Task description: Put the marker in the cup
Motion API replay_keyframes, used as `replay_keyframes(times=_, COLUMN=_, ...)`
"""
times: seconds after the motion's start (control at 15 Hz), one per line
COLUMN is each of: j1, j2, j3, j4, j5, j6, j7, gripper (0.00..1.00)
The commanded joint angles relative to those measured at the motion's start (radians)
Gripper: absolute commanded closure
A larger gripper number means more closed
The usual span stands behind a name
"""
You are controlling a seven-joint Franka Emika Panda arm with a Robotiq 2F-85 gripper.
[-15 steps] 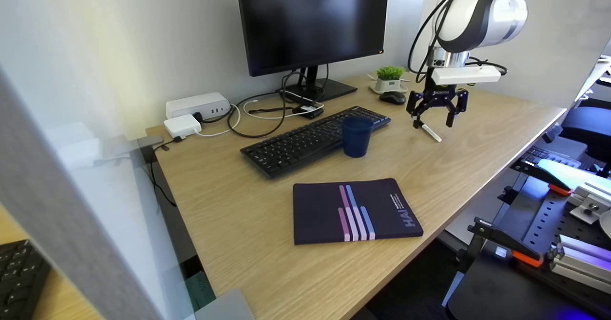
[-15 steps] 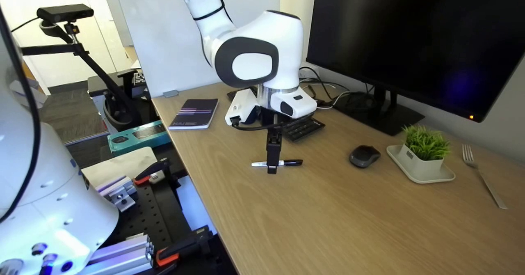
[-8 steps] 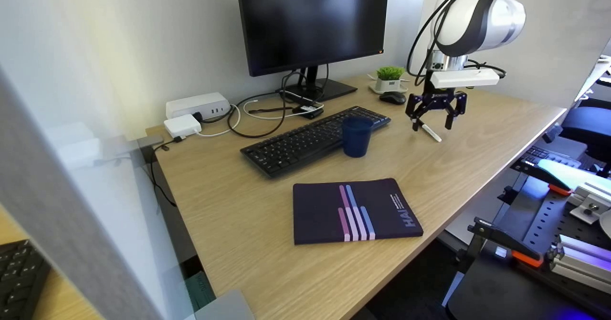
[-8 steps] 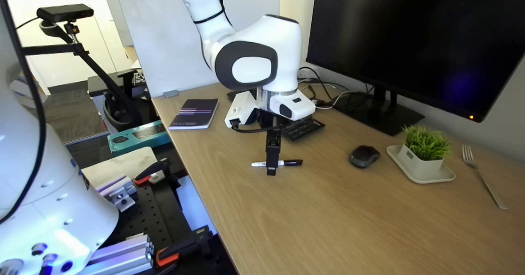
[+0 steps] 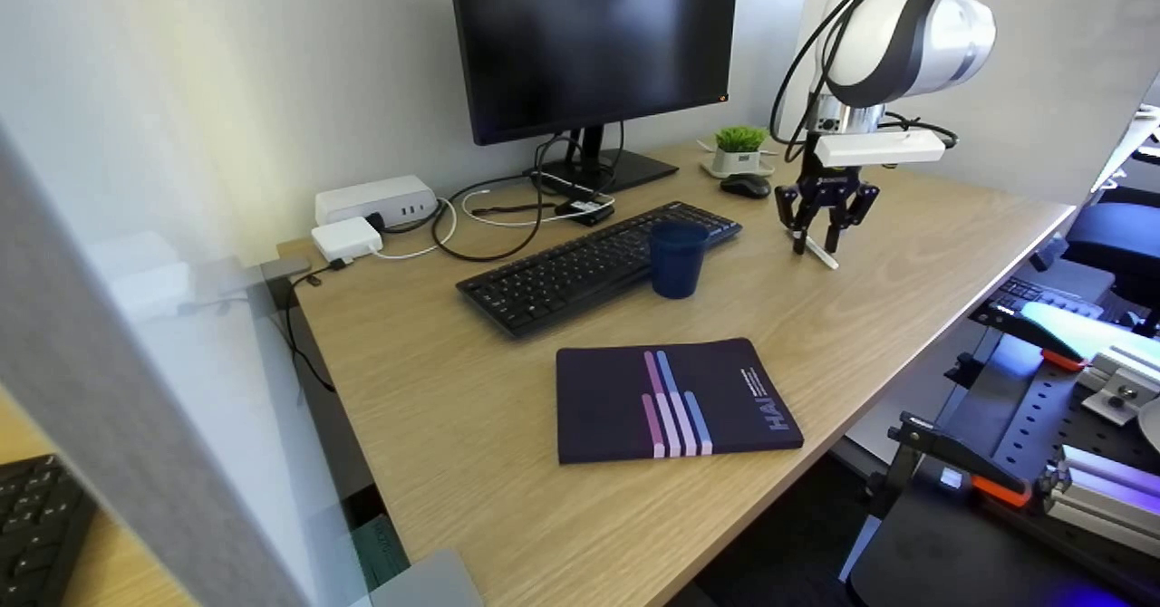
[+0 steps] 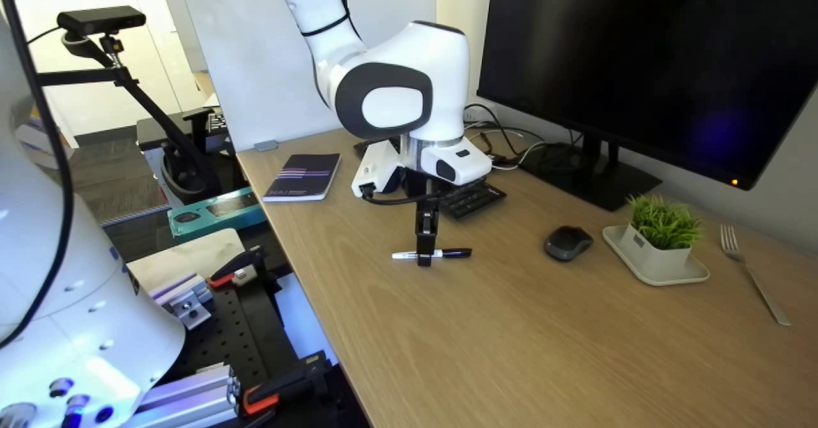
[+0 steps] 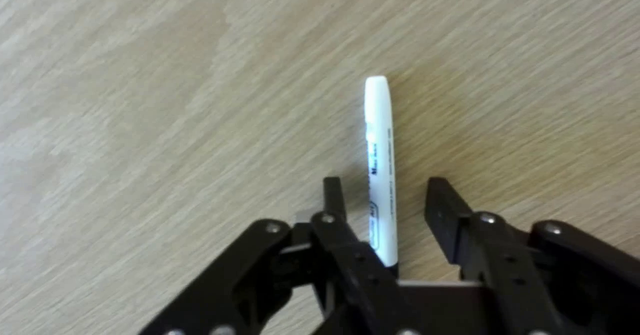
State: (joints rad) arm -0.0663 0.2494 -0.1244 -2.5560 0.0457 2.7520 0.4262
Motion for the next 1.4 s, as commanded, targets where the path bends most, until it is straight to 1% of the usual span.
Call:
replay_keyframes(times=0.0, j1=0.022, j2=0.017, j3=-0.016, j4=0.01, j5=0.016, j6=0.021, j7=0.004, gripper=0.83)
replay_keyframes(times=0.13, j1=0.028, j2=0.013, j3=-0.019, j4=0.011, j5=0.01, j6=0.019, j7=0.01, gripper=0.98)
replay_keyframes(times=0.2, j1=0.033, j2=0.011, j3=-0.023, j4=0.011, j5=0.004, j6=0.016, j7=0.017, gripper=0.99)
replay_keyframes(times=0.27, j1=0.039, j2=0.004, j3=-0.029, j4=0.011, j5=-0.004, j6=0.012, j7=0.029, gripper=1.0)
replay_keyframes(times=0.33, j1=0.044, j2=-0.002, j3=-0.034, j4=0.011, j5=-0.012, j6=0.008, j7=0.041, gripper=0.97)
replay_keyframes(times=0.47, j1=0.074, j2=-0.024, j3=-0.063, j4=0.016, j5=-0.057, j6=-0.005, j7=0.097, gripper=0.97)
replay_keyframes(times=0.67, j1=0.135, j2=-0.088, j3=-0.116, j4=0.03, j5=-0.181, j6=-0.037, j7=0.228, gripper=0.97)
replay_keyframes(times=0.8, j1=0.158, j2=-0.151, j3=-0.125, j4=0.045, j5=-0.29, j6=-0.08, j7=0.336, gripper=0.97)
replay_keyframes(times=0.93, j1=0.15, j2=-0.231, j3=-0.084, j4=0.065, j5=-0.371, j6=-0.155, j7=0.419, gripper=0.97)
replay_keyframes(times=1.07, j1=0.134, j2=-0.316, j3=-0.015, j4=0.088, j5=-0.42, j6=-0.247, j7=0.474, gripper=0.97)
replay_keyframes(times=1.33, j1=0.122, j2=-0.445, j3=0.14, j4=0.152, j5=-0.445, j6=-0.406, j7=0.521, gripper=0.97)
